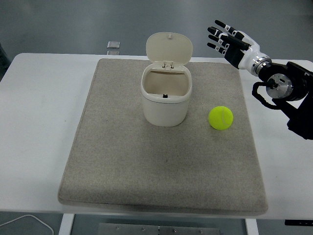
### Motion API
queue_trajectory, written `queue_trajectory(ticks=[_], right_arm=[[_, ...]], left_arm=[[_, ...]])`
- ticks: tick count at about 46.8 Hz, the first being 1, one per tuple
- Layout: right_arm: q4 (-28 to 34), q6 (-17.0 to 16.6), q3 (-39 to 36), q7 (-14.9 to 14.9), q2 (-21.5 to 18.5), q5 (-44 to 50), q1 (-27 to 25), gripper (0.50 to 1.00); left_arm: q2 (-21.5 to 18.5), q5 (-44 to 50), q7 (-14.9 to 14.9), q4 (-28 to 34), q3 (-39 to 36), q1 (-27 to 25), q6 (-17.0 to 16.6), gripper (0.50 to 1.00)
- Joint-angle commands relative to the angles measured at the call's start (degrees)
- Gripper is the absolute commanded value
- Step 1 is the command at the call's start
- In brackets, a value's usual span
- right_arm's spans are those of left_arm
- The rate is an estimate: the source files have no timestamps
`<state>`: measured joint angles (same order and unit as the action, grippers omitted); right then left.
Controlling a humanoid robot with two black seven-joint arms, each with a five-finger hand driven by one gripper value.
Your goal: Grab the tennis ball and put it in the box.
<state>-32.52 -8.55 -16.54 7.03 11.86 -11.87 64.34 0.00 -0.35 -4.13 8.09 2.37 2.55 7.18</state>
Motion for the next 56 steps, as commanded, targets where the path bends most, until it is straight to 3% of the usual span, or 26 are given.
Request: queue_trajectory(ticks=[1, 56], right_arm=[[0.00, 0.03, -0.07, 0.00, 0.00, 0.00, 0.09, 0.913], [-0.09, 0.03, 0.72, 0.18, -0.26, 0.27, 0.88, 0.913]], left_arm=[[0.00, 0.00, 0.00, 0.00, 0.00, -0.01, 0.03, 0.996], [0.00, 0.09, 0.00, -0.09, 0.00, -0.53, 0.03, 0.996]])
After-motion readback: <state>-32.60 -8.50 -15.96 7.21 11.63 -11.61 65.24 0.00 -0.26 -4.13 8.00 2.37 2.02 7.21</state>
